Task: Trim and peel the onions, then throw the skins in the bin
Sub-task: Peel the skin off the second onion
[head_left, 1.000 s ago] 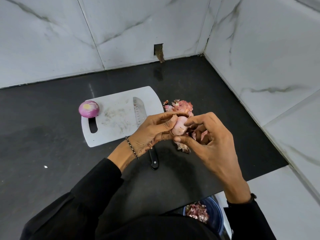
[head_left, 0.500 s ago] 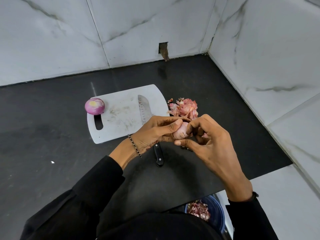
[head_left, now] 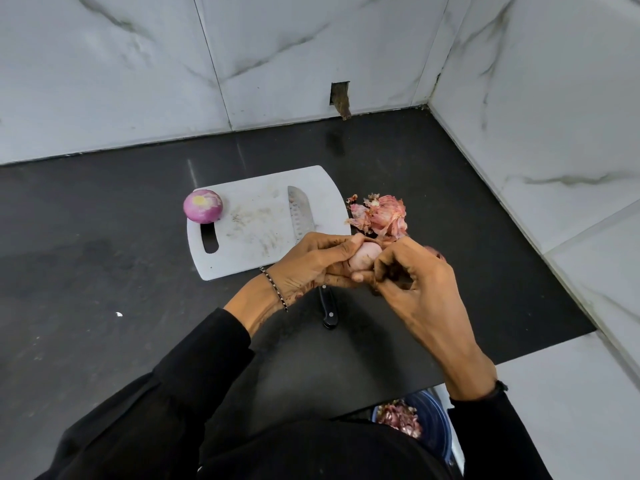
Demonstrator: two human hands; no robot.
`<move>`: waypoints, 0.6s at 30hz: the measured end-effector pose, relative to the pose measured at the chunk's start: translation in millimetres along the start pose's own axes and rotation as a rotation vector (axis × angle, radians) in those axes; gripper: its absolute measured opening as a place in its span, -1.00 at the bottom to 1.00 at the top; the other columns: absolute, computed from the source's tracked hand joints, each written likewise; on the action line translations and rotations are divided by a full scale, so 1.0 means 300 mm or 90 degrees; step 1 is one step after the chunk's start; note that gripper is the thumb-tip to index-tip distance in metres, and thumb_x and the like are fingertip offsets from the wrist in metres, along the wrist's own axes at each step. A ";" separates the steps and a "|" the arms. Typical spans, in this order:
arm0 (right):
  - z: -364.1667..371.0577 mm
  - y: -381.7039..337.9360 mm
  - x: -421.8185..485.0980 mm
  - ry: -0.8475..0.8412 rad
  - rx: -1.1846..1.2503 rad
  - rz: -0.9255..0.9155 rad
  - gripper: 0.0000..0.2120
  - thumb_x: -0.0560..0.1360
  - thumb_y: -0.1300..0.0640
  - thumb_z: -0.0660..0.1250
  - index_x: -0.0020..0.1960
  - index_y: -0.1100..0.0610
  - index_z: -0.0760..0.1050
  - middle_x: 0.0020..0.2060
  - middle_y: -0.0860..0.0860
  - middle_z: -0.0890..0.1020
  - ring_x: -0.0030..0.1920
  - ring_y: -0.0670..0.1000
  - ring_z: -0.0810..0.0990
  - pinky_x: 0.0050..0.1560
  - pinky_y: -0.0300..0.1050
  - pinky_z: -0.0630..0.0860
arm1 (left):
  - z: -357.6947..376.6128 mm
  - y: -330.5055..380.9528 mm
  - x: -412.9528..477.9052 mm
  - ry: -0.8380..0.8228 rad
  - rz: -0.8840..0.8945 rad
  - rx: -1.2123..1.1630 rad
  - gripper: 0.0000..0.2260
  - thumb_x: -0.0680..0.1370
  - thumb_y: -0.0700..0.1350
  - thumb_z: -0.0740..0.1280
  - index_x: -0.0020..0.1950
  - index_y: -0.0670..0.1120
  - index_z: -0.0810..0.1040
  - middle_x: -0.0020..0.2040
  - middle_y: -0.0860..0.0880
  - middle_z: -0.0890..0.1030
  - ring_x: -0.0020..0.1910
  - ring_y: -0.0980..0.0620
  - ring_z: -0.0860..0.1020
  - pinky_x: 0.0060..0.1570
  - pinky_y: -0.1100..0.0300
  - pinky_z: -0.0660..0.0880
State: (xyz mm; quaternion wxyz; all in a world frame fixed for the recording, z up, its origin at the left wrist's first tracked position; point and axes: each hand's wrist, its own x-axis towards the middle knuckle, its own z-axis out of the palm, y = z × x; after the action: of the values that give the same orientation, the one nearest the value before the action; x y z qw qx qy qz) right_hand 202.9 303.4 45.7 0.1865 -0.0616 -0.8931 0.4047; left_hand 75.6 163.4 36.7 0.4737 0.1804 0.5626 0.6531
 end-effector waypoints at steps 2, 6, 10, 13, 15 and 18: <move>0.003 -0.011 0.010 0.014 -0.011 -0.003 -0.71 0.41 0.29 0.54 -0.20 -0.01 0.48 -0.21 -0.15 0.53 -0.17 -0.08 0.52 -0.21 -0.20 0.49 | -0.004 -0.001 0.000 0.011 -0.006 -0.042 -0.59 0.52 -0.02 0.29 0.26 -0.25 0.55 -0.15 -0.12 0.69 -0.23 0.04 0.67 0.01 0.06 0.63; -0.019 -0.034 0.043 0.040 0.044 0.030 -0.67 0.34 0.10 0.65 -0.06 0.01 0.52 -0.17 -0.13 0.59 -0.14 -0.08 0.56 -0.19 -0.33 0.48 | -0.004 0.003 -0.001 0.033 0.012 -0.095 -0.66 0.49 -0.03 0.32 0.20 -0.15 0.59 0.02 -0.20 0.69 -0.09 -0.05 0.68 -0.02 0.10 0.64; -0.026 -0.041 0.046 0.066 0.011 -0.007 -0.60 0.35 0.02 0.64 0.12 0.01 0.60 -0.11 -0.17 0.58 -0.20 -0.03 0.56 -0.22 -0.27 0.50 | -0.003 0.014 0.000 0.040 0.047 -0.116 -0.72 0.48 -0.06 0.31 0.16 -0.08 0.61 0.03 -0.13 0.70 -0.03 -0.08 0.68 -0.06 0.12 0.64; -0.022 -0.042 0.036 0.098 0.002 -0.032 -0.64 0.38 0.04 0.62 0.14 0.03 0.64 -0.07 -0.19 0.59 -0.16 -0.05 0.59 -0.19 -0.29 0.49 | -0.005 0.019 0.005 0.038 0.065 -0.093 -0.69 0.50 -0.06 0.32 0.22 -0.11 0.59 0.11 -0.19 0.66 0.04 -0.12 0.65 0.04 0.04 0.62; -0.017 -0.040 0.029 0.119 0.012 -0.034 -0.67 0.40 0.07 0.61 0.13 0.07 0.66 -0.03 -0.18 0.61 -0.10 -0.06 0.62 -0.14 -0.31 0.48 | -0.008 0.022 0.004 0.034 0.067 -0.095 -0.69 0.50 -0.05 0.32 0.21 -0.09 0.59 0.11 -0.16 0.66 0.04 -0.11 0.65 0.05 0.03 0.62; -0.006 -0.041 0.021 0.139 0.035 -0.023 -0.68 0.41 0.11 0.60 0.14 0.10 0.68 0.01 -0.14 0.65 -0.02 -0.05 0.65 -0.06 -0.28 0.52 | -0.017 0.021 0.000 0.010 0.064 -0.122 -0.68 0.49 -0.08 0.32 0.24 -0.09 0.57 0.13 -0.15 0.66 0.07 -0.11 0.65 0.05 0.04 0.62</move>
State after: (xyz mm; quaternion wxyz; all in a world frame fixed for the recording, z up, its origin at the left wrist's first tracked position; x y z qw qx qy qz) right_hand 198.2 298.3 57.7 0.2915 -0.0843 -0.8570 0.4166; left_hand 69.0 161.0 40.8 0.4512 0.1573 0.4917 0.7279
